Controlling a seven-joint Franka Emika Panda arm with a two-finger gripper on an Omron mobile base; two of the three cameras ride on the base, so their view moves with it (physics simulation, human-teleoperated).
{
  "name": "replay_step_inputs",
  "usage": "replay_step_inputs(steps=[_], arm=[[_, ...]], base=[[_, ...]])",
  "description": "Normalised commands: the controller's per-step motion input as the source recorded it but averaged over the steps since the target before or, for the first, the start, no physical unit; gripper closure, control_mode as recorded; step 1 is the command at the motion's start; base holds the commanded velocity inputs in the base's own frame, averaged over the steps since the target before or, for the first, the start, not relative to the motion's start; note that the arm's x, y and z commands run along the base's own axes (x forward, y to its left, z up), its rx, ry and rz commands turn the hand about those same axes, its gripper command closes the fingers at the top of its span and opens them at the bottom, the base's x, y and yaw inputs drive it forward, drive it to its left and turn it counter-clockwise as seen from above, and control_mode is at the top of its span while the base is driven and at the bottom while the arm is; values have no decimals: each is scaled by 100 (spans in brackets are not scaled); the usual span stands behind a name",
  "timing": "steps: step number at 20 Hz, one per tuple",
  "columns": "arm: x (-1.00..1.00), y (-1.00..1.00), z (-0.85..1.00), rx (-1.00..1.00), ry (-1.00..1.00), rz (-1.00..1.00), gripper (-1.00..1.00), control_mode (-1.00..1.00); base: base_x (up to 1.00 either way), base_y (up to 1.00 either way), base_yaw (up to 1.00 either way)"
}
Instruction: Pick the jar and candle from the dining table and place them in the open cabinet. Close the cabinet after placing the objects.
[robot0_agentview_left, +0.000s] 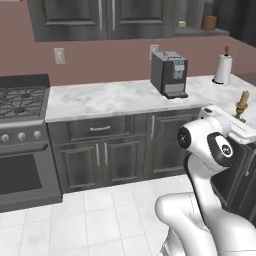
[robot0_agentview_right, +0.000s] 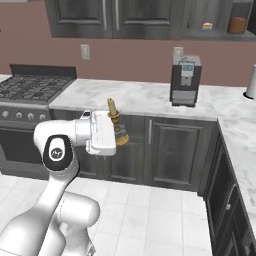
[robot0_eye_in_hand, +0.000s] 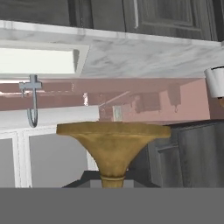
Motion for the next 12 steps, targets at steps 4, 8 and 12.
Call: replay_step_inputs(steps=[4, 8, 12], arm=[[0, 0, 0, 0, 0, 0, 100, 100], [0, 0, 0, 0, 0, 0, 100, 100], [0, 0, 0, 0, 0, 0, 100, 100]], base=[[70, -20, -9], [56, -28, -8], [27, -44, -5]])
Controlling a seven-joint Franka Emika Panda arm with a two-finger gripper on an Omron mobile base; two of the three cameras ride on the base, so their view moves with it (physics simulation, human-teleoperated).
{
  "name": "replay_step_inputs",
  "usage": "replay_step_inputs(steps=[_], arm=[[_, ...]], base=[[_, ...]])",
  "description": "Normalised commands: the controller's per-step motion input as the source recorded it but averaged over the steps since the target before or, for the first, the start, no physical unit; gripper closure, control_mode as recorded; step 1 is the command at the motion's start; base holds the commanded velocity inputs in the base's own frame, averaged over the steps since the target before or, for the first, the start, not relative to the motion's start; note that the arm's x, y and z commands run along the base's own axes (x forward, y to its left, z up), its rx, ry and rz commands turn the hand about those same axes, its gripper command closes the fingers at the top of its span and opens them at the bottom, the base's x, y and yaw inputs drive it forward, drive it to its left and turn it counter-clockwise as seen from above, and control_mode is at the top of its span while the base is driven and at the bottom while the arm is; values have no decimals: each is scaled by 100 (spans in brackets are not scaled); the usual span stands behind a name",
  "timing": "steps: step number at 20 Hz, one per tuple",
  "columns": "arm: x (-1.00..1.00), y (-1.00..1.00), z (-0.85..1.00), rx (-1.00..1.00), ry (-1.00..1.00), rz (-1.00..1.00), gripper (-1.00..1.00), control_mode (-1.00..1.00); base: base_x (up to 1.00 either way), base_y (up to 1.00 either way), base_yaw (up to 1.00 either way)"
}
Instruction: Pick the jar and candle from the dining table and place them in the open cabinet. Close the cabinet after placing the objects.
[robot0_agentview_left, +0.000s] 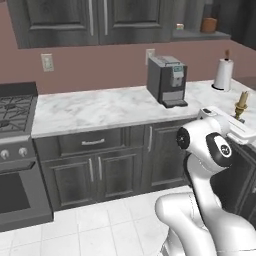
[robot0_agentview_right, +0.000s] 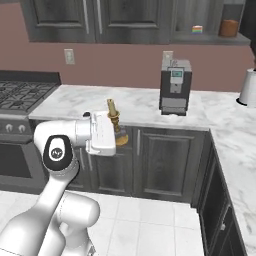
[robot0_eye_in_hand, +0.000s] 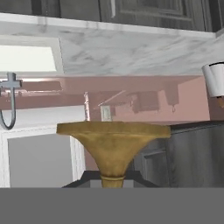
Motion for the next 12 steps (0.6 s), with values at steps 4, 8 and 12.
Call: replay_step_inputs(steps=[4, 8, 12], arm=[[0, 0, 0, 0, 0, 0, 100, 100], [0, 0, 0, 0, 0, 0, 100, 100], [0, 0, 0, 0, 0, 0, 100, 100]], base=[[12, -58, -3], [45, -50, -3], [49, -40, -5]])
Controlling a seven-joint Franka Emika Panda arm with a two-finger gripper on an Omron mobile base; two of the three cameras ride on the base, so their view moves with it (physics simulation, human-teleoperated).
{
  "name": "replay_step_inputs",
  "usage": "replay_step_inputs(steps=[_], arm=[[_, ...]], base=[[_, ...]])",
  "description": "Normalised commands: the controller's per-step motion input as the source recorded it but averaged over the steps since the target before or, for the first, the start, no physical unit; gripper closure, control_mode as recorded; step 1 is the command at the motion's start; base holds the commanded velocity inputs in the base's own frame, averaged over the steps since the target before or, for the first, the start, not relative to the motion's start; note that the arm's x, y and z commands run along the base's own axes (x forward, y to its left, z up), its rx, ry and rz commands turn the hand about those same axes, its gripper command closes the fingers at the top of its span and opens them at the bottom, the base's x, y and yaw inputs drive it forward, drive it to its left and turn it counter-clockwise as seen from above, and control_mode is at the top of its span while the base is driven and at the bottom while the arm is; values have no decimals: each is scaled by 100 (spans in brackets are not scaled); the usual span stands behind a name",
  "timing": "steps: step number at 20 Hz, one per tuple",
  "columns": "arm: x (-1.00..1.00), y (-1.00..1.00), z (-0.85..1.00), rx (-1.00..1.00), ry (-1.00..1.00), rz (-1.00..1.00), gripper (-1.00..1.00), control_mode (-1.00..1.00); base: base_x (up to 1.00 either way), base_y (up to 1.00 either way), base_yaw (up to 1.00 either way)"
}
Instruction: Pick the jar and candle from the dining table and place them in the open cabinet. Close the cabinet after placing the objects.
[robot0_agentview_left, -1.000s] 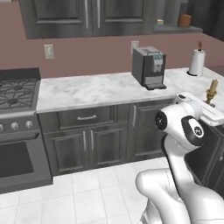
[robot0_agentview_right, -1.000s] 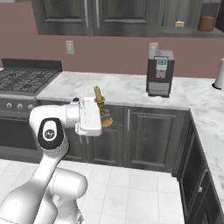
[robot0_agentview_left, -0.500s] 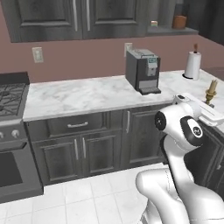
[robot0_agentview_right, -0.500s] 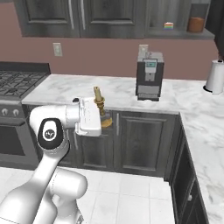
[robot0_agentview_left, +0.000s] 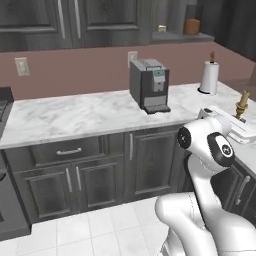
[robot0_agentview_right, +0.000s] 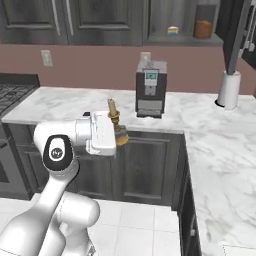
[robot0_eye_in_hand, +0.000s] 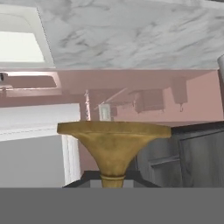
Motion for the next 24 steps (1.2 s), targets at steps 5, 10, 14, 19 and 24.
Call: replay_step_inputs(steps=[5, 10, 14, 19, 24], arm=[[0, 0, 0, 0, 0, 0, 100, 100], [0, 0, 0, 0, 0, 0, 100, 100], [0, 0, 0, 0, 0, 0, 100, 100], [0, 0, 0, 0, 0, 0, 100, 100], [0, 0, 0, 0, 0, 0, 100, 100]], base=[[48, -32, -5], [65, -3, -12], [70, 5, -14], [54, -14, -12], [51, -20, -9]])
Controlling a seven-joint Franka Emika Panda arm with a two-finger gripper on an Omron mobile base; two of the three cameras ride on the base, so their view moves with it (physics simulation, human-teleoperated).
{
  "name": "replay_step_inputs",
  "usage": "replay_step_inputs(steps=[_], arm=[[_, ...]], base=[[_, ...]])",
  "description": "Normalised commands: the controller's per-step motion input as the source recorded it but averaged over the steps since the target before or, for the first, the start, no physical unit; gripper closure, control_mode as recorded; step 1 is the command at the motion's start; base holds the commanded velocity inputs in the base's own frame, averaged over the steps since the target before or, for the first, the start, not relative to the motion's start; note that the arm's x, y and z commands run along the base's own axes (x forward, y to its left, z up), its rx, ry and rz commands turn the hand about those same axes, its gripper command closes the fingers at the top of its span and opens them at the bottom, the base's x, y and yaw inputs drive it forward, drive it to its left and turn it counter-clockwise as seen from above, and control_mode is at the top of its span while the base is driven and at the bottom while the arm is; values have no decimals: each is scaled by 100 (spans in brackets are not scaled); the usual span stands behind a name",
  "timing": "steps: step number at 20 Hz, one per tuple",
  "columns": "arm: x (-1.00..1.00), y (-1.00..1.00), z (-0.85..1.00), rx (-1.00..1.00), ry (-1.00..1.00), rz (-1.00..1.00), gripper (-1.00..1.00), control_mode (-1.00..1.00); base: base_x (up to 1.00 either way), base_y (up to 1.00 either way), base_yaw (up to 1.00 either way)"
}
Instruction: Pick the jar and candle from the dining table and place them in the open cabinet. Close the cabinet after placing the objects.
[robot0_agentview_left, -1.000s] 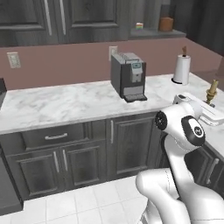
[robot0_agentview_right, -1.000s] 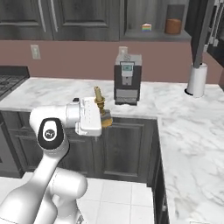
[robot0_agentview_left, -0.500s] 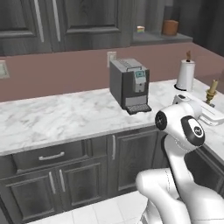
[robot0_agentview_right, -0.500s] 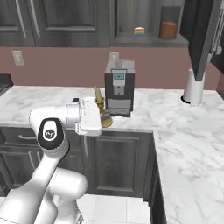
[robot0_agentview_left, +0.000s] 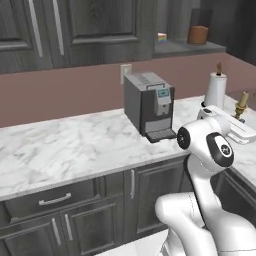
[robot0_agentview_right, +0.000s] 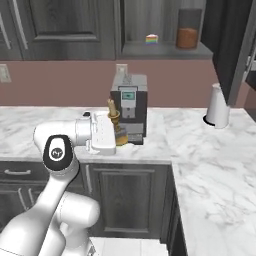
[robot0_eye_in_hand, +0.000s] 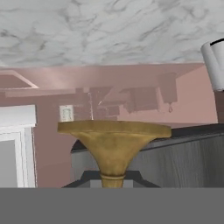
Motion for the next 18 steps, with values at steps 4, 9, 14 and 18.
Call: replay_step_inputs(steps=[4, 9, 14, 18], arm=[[0, 0, 0, 0, 0, 0, 100, 100], [0, 0, 0, 0, 0, 0, 100, 100], [0, 0, 0, 0, 0, 0, 100, 100], [0, 0, 0, 0, 0, 0, 100, 100]], base=[[34, -39, -4], [31, -44, 0], [44, -30, 0], [58, -17, 0]])
